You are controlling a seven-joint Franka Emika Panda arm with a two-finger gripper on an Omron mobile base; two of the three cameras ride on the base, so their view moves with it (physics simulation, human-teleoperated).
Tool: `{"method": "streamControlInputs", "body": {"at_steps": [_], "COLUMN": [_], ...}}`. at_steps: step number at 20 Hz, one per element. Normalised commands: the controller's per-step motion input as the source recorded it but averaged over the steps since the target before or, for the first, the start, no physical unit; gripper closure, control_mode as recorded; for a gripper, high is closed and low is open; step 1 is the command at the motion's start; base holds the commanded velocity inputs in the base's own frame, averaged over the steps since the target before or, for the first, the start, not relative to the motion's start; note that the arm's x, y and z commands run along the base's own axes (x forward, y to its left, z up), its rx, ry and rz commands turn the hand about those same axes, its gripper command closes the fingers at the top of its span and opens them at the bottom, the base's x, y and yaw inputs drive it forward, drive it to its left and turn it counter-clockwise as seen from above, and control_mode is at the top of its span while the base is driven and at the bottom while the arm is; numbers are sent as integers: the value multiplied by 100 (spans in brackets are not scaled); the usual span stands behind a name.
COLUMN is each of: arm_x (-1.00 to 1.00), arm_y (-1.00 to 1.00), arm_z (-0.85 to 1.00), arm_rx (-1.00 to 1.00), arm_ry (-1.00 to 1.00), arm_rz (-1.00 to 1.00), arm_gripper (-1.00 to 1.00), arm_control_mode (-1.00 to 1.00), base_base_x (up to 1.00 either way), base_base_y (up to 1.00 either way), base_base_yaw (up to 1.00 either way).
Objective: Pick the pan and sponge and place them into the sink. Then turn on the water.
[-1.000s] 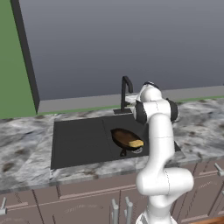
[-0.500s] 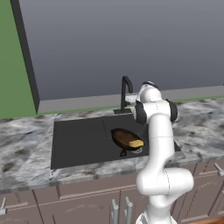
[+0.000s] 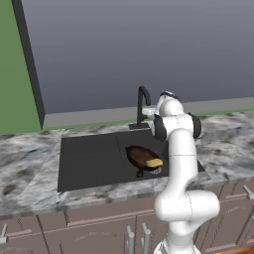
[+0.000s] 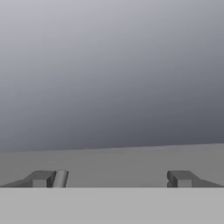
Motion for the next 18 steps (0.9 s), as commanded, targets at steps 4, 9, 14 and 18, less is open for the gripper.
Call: {"method": "streamControlInputs", "body": {"at_steps": [4,9,14,18], "arm_x": [12,7,3,0], "arm_y": [-6,-2,-4,-13], "arm_z": [-20,-24,-20,-17], "arm_rx": [2,0,1,1], "arm_ry": [2,2,2,4], "arm_rz": [1,2,2,1], "arm_gripper": [-100,100,100,100], "arm_control_mode": [-100,-100,-100,-100], "base_base_x": [0,0,0,0], "base_base_y": [0,0,0,0], "base_base_yaw": [0,0,0,0]}}
